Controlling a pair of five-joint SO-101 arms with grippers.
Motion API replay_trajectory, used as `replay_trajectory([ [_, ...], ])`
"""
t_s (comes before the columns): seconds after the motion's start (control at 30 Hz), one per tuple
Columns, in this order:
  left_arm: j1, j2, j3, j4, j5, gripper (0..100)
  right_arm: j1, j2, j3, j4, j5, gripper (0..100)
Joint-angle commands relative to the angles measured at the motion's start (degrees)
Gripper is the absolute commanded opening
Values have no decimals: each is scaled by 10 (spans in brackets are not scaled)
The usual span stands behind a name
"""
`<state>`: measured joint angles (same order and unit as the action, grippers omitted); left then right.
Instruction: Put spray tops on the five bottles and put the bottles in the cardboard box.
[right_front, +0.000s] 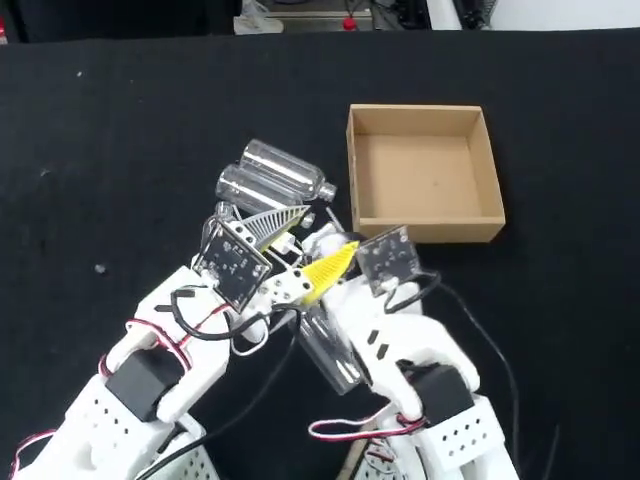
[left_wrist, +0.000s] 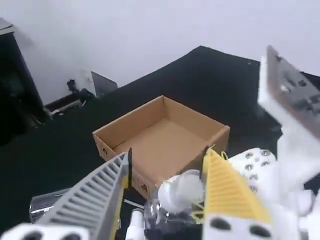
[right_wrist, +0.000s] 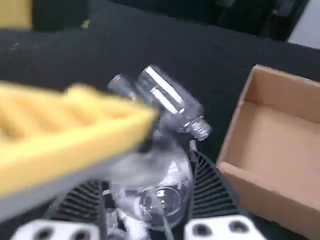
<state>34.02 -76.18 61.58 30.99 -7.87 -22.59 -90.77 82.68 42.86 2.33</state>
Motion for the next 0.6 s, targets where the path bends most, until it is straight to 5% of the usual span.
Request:
replay_trajectory([
  [0.0,-13,-4,-23,-4,-4,230,51,-7,-54,4,0,11],
  [0.37,-115,-4,-134,71,94,230,164,-5,-71,3,-1,11],
  [0.57,-115,-3,-56,51,78,230,302,-4,-136,18,32,11],
])
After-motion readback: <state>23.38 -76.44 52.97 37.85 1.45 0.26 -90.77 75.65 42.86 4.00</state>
